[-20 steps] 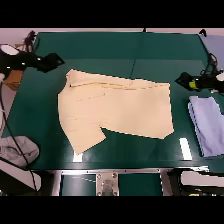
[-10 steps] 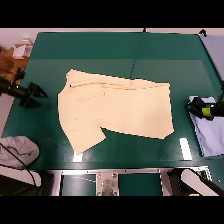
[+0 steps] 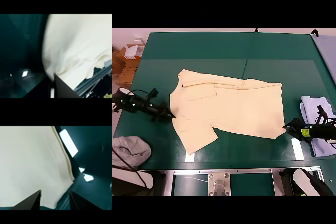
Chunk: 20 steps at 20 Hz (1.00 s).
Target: Fold the shirts.
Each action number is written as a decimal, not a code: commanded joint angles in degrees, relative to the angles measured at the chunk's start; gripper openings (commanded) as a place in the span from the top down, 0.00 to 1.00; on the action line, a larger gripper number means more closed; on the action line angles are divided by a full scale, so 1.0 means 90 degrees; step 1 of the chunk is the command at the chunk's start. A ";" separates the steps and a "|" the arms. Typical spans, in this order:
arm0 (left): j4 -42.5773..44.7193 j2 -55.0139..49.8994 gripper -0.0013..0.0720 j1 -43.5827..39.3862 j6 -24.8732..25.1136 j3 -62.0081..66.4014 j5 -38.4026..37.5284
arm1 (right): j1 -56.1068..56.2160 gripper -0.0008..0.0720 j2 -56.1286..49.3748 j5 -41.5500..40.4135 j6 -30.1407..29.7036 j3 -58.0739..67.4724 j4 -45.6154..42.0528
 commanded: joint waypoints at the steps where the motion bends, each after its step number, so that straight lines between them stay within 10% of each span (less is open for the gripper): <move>1: -0.0308 0.0002 0.95 -0.0347 0.0231 -0.0119 0.0619 | -0.0002 0.42 0.0041 0.0391 0.0085 -0.0177 -0.0002; 9: -0.0168 0.0012 0.95 -0.0328 0.0226 -0.0117 0.0508 | 0.0000 0.38 -0.0177 -0.0352 0.0034 -0.0828 0.0576; 12: -0.0163 0.0017 0.95 -0.0328 0.0228 -0.0117 0.0471 | 0.0000 0.55 -0.0571 -0.0500 -0.0175 -0.0879 0.0673; 15: -0.0148 0.0092 0.95 -0.0328 0.0270 -0.0109 0.0430 | 0.0000 0.96 -0.0607 -0.0505 -0.0471 -0.0867 0.0767; 20: -0.0287 0.1535 0.95 -0.0328 0.0342 0.0041 0.0306 | -0.0005 0.97 -0.0323 0.0141 -0.0493 0.0401 0.0964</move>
